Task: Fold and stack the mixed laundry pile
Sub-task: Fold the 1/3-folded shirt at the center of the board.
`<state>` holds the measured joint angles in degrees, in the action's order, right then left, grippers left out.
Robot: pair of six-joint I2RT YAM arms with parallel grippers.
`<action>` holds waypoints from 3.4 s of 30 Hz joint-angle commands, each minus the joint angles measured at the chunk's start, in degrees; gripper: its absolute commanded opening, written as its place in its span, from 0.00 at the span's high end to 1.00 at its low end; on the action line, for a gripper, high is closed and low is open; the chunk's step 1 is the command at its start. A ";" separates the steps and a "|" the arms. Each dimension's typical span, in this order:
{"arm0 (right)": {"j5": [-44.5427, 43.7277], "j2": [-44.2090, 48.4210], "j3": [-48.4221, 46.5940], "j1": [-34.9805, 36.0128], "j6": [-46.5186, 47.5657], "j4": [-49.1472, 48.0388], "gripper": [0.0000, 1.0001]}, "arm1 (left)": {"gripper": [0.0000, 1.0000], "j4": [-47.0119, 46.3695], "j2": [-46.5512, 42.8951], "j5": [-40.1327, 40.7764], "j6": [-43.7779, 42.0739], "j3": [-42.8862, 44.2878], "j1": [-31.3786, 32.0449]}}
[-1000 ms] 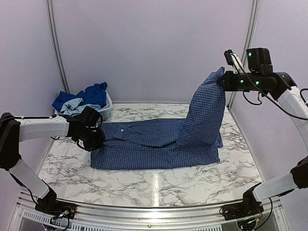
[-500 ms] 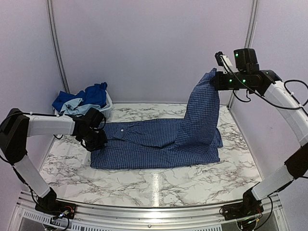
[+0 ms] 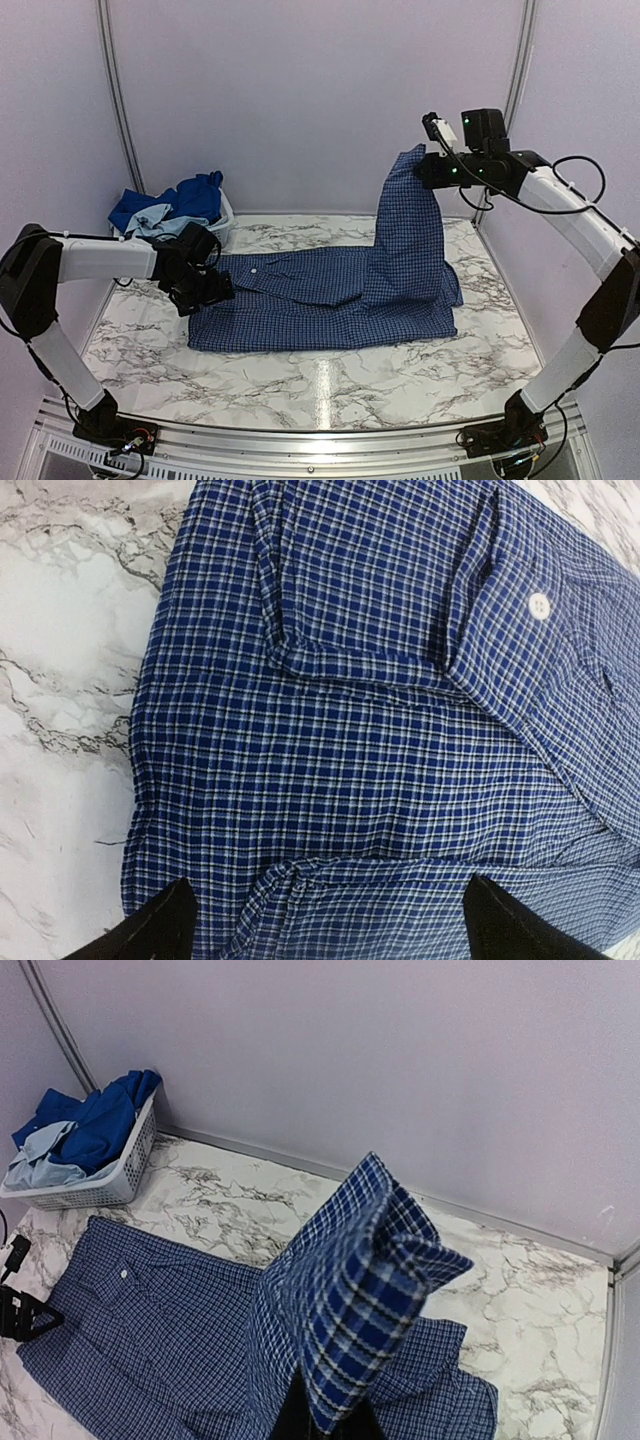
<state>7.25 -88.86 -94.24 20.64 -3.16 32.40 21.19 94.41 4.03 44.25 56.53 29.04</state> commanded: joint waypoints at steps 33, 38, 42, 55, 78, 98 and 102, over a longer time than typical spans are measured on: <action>-1.07 -22.37 1.97 18.73 6.39 -17.22 0.99 | 0.01 2.53 -11.58 7.09 -5.75 0.78 -1.90; 2.51 -23.03 4.80 22.19 0.10 -19.65 1.00 | 0.01 2.45 -11.71 6.89 -5.49 0.47 -2.73; 6.10 -26.38 1.68 24.69 -5.29 -20.38 1.00 | 0.01 2.47 -11.79 6.71 -5.47 0.18 -3.34; 20.34 -35.35 -8.35 25.57 -12.64 -21.11 0.57 | 0.01 2.02 -12.38 4.27 -5.97 -0.72 -4.41; 25.03 -7.25 28.72 8.64 -18.16 -20.81 0.43 | 0.01 5.99 10.26 -2.04 -23.77 30.10 8.63; 12.39 -42.49 -10.01 17.54 -16.46 -11.47 0.69 | 0.01 4.57 -4.14 6.53 -13.67 17.40 3.30; 19.05 -43.33 -10.41 20.36 -14.62 -13.53 0.70 | 0.01 4.57 -7.37 6.70 -13.58 14.89 2.21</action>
<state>22.59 -131.94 -102.52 38.20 -20.86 17.30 24.84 90.04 9.21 30.04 73.76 32.32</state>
